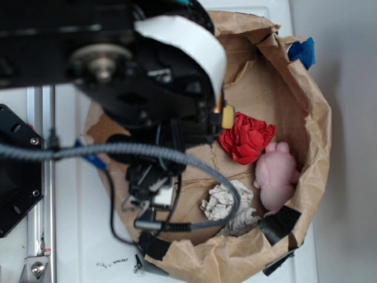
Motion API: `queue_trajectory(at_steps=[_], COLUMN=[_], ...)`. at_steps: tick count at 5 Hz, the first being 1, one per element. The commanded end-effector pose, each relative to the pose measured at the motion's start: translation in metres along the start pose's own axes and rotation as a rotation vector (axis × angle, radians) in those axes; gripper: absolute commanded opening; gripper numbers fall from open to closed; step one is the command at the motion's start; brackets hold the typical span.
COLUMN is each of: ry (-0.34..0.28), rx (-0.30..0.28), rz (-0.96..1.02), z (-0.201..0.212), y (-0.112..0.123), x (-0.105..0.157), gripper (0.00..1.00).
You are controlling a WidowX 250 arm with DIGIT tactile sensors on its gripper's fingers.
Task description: Grab the green sponge.
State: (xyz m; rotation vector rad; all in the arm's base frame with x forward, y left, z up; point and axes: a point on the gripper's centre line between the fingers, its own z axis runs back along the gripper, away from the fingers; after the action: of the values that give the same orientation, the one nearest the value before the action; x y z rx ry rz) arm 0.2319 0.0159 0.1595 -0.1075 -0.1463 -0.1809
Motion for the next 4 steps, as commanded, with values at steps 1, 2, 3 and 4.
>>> queue_trajectory(at_steps=[1,2,3,4], ry=[-0.102,-0.116,-0.116,-0.116], rx=[0.006,-0.025,-0.025,-0.025], rz=[-0.009,-0.015,-0.015,-0.015], z=[-0.036,-0.050,-0.050,-0.050], y=[0.023,0.026,0.026,0.026], x=[0.016,0.017,0.017,0.017], gripper=[1.00,1.00,1.00,1.00])
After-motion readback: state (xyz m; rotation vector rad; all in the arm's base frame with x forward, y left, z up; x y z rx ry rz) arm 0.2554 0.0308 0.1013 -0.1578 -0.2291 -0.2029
